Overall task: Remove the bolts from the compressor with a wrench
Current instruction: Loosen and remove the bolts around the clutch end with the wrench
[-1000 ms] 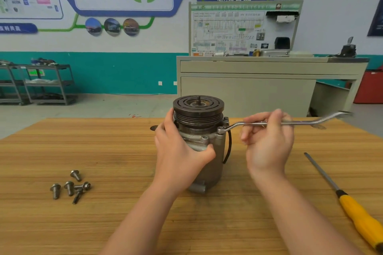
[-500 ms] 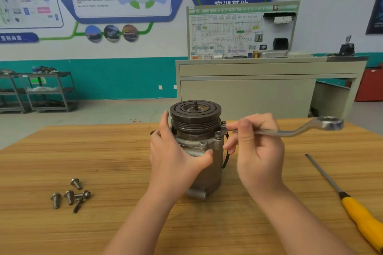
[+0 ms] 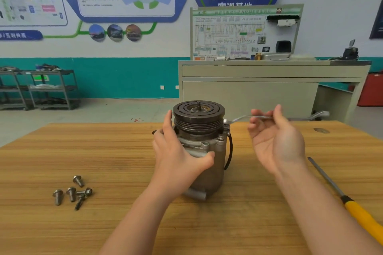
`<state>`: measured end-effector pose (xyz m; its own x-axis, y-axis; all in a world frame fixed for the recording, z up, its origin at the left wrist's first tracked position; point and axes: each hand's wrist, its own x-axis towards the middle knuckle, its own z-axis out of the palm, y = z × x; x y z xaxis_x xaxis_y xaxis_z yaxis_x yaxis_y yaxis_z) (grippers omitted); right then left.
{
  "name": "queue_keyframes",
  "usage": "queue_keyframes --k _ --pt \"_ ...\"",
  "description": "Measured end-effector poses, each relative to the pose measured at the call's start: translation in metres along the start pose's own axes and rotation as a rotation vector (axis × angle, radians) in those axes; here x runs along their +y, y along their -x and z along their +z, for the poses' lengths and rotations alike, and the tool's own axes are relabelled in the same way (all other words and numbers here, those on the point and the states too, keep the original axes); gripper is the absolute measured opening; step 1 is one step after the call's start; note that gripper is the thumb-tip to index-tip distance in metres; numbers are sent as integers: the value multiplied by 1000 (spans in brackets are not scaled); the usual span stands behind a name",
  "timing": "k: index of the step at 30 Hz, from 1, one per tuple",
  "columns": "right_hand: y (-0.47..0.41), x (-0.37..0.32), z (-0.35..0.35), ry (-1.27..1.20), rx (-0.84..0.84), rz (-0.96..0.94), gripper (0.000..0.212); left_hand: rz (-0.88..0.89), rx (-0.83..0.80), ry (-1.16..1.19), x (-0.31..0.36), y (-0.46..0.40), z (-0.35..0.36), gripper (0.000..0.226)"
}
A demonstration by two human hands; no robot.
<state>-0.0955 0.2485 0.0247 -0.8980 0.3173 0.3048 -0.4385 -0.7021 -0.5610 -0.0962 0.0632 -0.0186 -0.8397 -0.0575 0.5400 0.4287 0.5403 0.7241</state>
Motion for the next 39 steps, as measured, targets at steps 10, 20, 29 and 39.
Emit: queue_keyframes --k 10,20,29,39 --pt "43 22 9 863 -326 -915 41 -22 -17 167 1 9 0 121" --pt "52 33 11 1096 -398 -1200 52 -28 6 165 1 10 3 116" --pt "49 39 7 974 -396 -1069 48 2 34 150 -1 9 4 117" --pt "25 31 6 285 85 -420 21 -29 28 156 0 7 3 121"
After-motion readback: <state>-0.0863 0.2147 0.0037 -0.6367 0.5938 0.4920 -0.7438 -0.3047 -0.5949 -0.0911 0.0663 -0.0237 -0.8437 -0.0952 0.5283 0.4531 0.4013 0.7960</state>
